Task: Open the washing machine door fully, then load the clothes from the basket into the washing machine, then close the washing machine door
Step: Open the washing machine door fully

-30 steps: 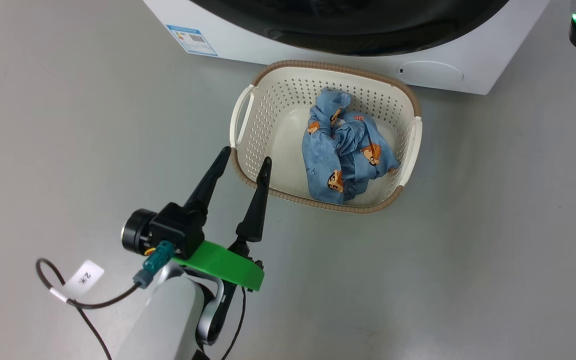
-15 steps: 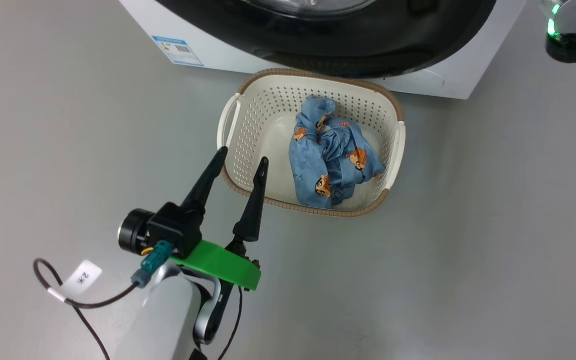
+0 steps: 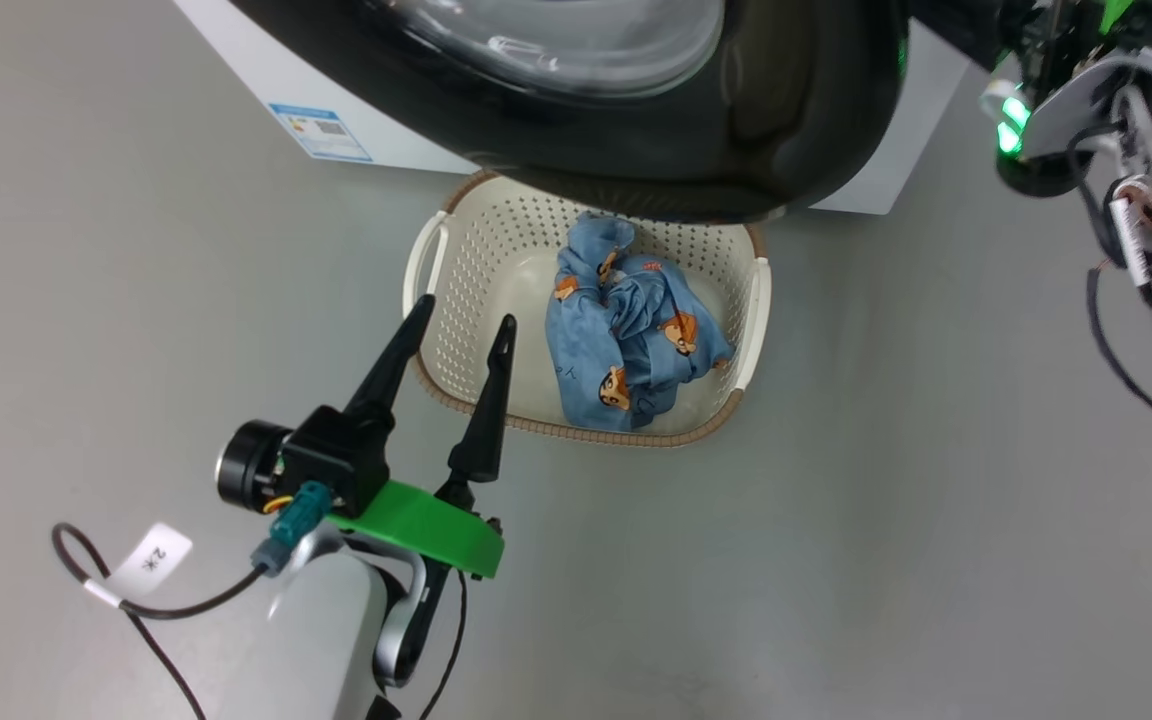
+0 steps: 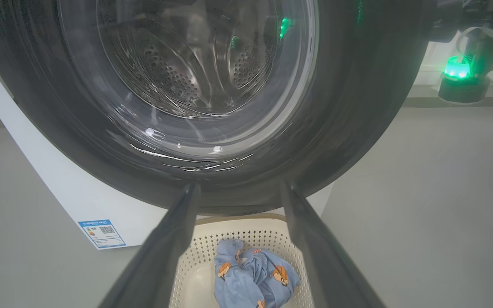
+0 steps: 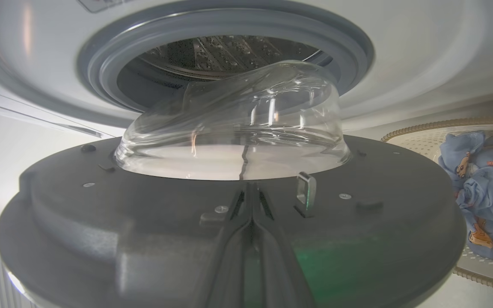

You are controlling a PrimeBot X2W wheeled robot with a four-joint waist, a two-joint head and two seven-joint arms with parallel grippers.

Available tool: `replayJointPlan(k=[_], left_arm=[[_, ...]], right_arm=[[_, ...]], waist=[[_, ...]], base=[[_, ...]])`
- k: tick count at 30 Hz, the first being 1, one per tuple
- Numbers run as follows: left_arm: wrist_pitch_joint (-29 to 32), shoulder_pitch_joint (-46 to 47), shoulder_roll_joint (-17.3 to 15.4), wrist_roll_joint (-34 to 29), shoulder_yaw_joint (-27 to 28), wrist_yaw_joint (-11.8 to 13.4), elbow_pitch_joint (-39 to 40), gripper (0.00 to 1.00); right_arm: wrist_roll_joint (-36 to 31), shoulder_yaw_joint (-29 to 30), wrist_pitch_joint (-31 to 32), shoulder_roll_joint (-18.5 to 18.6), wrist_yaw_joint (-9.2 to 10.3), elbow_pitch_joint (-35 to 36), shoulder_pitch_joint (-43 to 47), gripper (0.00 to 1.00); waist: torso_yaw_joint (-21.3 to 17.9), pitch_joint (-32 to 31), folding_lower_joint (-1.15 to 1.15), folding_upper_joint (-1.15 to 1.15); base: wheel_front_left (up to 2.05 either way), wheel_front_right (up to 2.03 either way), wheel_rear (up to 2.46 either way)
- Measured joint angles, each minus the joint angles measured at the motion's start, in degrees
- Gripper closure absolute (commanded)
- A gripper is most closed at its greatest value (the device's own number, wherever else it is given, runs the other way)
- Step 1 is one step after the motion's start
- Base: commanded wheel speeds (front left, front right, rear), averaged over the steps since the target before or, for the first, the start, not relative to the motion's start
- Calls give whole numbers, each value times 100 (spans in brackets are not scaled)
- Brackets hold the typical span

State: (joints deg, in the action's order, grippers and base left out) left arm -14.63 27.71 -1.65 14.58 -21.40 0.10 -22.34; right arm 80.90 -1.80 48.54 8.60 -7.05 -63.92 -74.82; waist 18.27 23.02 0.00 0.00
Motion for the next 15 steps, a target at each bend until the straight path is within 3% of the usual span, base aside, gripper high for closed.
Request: replayJointPlan(k=[15], left_arm=[[0,-286,-1,-115,279,-36,-110,0]], right_arm=[[605,-60,675,-374,0,1176,1473,100]], waist=[[-215,-344,0,0]], base=[[0,0,0]])
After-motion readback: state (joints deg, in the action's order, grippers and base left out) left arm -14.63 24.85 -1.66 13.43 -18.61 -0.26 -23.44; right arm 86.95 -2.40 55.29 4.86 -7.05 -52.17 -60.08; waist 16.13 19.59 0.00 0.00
